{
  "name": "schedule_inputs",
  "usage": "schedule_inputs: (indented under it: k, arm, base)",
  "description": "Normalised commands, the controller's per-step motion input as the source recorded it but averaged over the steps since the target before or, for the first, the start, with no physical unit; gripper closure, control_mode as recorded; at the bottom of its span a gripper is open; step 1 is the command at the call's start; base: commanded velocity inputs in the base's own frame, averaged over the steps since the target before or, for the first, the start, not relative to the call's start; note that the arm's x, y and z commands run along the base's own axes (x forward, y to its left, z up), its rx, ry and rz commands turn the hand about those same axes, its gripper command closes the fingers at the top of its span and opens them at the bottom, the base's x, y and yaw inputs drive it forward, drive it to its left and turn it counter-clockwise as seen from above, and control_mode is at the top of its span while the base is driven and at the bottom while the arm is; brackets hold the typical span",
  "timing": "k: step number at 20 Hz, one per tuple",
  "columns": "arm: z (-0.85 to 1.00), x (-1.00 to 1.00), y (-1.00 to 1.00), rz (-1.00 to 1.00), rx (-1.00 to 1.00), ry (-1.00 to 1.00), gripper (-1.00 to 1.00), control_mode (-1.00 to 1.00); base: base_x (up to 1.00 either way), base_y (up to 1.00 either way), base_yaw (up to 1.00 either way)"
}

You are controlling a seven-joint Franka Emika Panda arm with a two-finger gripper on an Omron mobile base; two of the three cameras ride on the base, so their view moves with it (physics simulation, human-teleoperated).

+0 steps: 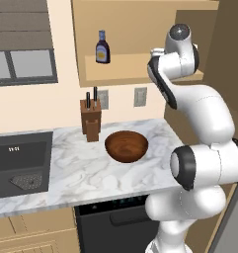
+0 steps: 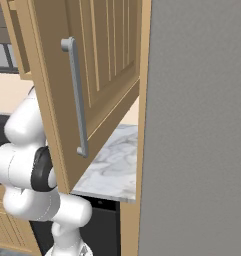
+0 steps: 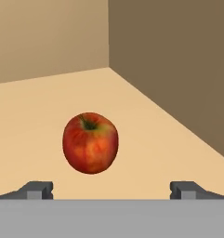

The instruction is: Pick the apple from the cabinet and place it in the bowl. Then pick the bowl and place it in the sink. Then turn on the sink facuet.

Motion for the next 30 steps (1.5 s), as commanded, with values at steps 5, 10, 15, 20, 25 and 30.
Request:
schedule_inputs:
  k: [5, 10, 15, 20, 25, 30]
  arm:
    - [-0.17, 0.0, -0.06, 0.0, 0.0, 0.0, -1.0, -1.0]
    - [-0.18, 0.1, 0.0, 0.0, 0.0, 0.0, -1.0, -1.0]
    - [-0.03, 0.22, 0.0, 0.0, 0.0, 0.0, -1.0, -1.0]
    - [0.0, 0.35, 0.0, 0.0, 0.0, 0.0, -1.0, -1.0]
    - [0.0, 0.38, 0.0, 0.0, 0.0, 0.0, -1.0, -1.0]
    - [-0.01, 0.22, 0.0, 0.01, 0.0, 0.0, 1.0, -1.0]
  base:
    - [0.0, 0.0, 0.0]
    - [0.0, 0.0, 0.0]
    - [0.0, 0.0, 0.0]
    - [0.0, 0.0, 0.0]
    - [0.0, 0.0, 0.0]
    - [0.0, 0.0, 0.0]
